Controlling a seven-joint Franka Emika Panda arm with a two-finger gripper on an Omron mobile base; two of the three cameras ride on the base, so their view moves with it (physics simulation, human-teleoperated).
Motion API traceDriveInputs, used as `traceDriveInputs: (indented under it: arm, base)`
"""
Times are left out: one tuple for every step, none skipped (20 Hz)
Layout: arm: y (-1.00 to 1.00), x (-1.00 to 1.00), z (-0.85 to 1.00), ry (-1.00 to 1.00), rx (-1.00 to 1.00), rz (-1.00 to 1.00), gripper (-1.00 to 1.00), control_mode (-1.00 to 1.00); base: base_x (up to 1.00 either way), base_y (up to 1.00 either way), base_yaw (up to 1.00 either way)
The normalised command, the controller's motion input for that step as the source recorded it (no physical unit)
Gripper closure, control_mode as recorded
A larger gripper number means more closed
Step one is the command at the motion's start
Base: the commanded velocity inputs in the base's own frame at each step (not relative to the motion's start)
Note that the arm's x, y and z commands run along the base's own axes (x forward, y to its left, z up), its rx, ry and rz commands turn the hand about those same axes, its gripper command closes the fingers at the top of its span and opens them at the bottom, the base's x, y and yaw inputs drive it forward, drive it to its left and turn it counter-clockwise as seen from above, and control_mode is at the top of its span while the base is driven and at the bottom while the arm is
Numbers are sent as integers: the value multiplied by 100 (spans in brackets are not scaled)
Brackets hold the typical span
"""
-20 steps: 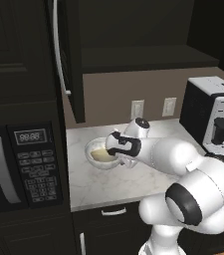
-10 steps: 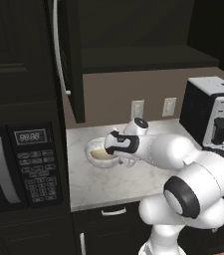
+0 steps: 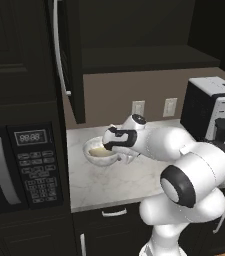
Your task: Pick up the bowls on the counter and stack them on top of one another in the open cabinet. Place the smaller bowl on top of the larger bowl.
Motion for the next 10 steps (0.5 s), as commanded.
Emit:
traceDriveInputs:
  arm:
    - [22,13,-15,0,0,0,100,-100]
    - [26,20,-15,1,0,0,100,-100]
    - [14,10,-24,2,0,0,100,-100]
    - [8,9,-20,0,0,0,100,-100]
    - [6,10,-18,0,0,0,100,-100]
    - [6,11,-18,0,0,0,100,-100]
    - [7,10,-16,0,0,0,100,-100]
    - [9,11,-14,0,0,0,100,-100]
    - [11,12,-14,0,0,0,100,-100]
    - [14,14,-14,2,0,0,100,-100]
  base:
    - [0,0,0]
    - [0,0,0]
    - [0,0,0]
    - [0,0,0]
    - [0,0,0]
    - [0,0,0]
    - [0,0,0]
    - [0,0,0]
    - [0,0,0]
    - [0,0,0]
